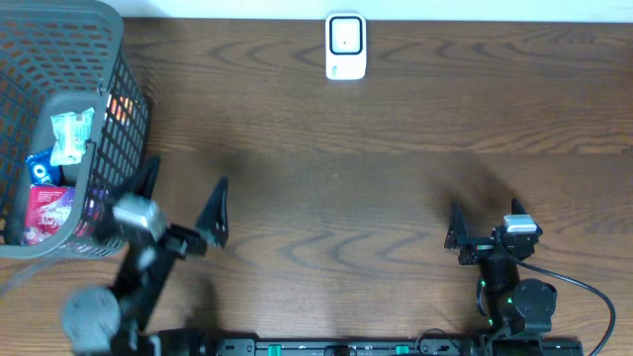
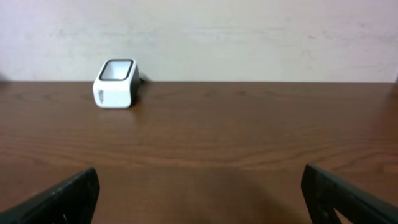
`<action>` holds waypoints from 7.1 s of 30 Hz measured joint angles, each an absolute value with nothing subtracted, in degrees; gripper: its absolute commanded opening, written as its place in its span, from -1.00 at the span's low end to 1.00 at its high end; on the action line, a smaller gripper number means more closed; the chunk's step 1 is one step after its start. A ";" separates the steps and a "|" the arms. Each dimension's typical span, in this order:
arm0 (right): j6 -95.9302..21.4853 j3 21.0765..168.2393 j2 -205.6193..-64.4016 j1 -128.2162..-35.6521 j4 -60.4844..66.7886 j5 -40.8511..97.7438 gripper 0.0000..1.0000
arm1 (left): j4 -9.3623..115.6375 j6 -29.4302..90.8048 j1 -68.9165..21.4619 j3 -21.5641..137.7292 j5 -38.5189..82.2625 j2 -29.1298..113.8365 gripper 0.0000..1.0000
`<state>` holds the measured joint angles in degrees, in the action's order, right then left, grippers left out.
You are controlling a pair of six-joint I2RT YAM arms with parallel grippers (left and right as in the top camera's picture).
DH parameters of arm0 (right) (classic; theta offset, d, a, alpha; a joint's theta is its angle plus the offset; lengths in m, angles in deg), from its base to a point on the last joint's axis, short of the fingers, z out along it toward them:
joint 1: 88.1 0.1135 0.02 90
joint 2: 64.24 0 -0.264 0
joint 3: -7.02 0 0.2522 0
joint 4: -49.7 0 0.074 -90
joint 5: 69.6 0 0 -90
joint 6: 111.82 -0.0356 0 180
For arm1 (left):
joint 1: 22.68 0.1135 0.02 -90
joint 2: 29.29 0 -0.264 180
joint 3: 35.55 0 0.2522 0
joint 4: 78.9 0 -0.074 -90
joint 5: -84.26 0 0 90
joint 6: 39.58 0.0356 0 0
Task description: Scan the item barcode
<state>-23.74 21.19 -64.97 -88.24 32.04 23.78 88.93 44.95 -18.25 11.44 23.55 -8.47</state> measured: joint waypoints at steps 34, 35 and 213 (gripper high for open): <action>-23.74 21.19 -64.97 -88.24 32.06 23.78 0.99 | 35.34 20.97 8.63 78.85 -15.18 59.11 0.95; -23.74 21.19 -64.97 -88.24 32.06 23.78 0.99 | 34.57 20.34 8.68 78.82 -15.96 59.98 0.96; -23.74 21.19 -64.97 -88.24 32.06 23.76 0.99 | 66.09 11.90 -58.91 55.33 2.97 85.49 -0.24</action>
<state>-23.74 21.19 -64.97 -88.24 32.06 23.76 66.09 11.90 -58.91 55.33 2.97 85.49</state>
